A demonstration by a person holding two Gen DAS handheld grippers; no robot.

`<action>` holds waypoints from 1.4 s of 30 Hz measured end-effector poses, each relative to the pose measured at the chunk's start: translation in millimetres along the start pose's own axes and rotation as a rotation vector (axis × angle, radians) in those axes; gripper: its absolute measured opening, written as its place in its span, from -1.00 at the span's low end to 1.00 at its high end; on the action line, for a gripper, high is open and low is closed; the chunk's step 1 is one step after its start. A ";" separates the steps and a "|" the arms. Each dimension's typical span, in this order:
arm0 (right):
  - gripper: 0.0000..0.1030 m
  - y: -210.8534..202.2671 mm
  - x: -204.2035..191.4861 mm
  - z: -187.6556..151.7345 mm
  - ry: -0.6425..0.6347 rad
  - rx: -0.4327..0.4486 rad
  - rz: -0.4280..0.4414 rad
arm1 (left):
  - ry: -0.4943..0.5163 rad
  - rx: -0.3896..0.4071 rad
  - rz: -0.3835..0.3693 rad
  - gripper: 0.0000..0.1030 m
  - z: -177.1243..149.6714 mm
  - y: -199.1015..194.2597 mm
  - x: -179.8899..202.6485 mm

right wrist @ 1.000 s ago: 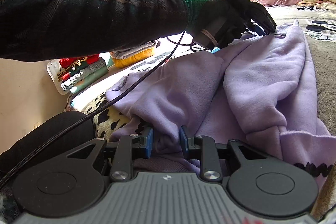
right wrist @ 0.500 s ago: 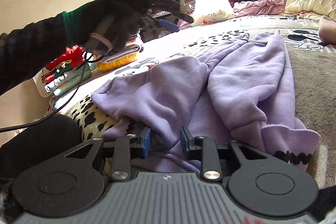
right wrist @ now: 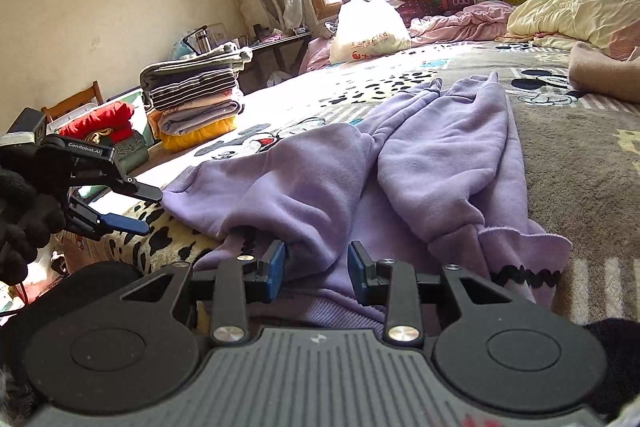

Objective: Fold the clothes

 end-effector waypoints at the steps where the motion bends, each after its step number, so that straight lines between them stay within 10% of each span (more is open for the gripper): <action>1: -0.31 0.3 -2.6 -0.4 -0.010 -0.004 -0.004 | 0.013 0.035 0.010 0.06 5.1 3.7 0.3; 3: -0.31 2.1 -6.5 -2.7 -0.029 -0.018 -0.019 | 0.008 0.076 0.025 0.00 13.9 12.4 0.9; 5: -0.30 5.5 -8.0 -6.8 -0.047 -0.041 -0.040 | 0.041 0.111 0.059 -0.76 23.1 17.7 6.0; 6: -0.30 7.1 -8.3 -9.2 -0.055 -0.052 -0.050 | 0.061 0.115 0.078 -0.83 28.0 20.2 10.1; 14: -0.30 -7.2 -15.3 -1.1 -0.107 0.016 -0.066 | 0.568 0.249 -0.041 -0.87 50.6 -22.9 162.9; 22: -0.29 -9.0 -67.2 2.4 -0.325 0.062 0.004 | 1.094 0.269 -0.254 -0.87 -4.1 -66.1 321.8; 33: 0.07 32.4 -70.2 -13.5 -0.353 -0.075 -0.032 | 1.248 0.182 -0.373 -0.94 -24.0 -60.8 390.7; 42: 0.20 30.5 -67.2 -21.9 -0.362 -0.083 -0.023 | 1.186 0.218 -0.124 -0.95 17.7 -10.4 354.0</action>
Point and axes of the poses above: each gripper's, at about its wrist camera, not at the fingertips, and y roughly the way its jaws point, x to its right, z to its top, the point moved 7 cm from there along y, roughly the way its jaws point, and after that the axes turned 8 degrees about -x, right-handed, at the moved point
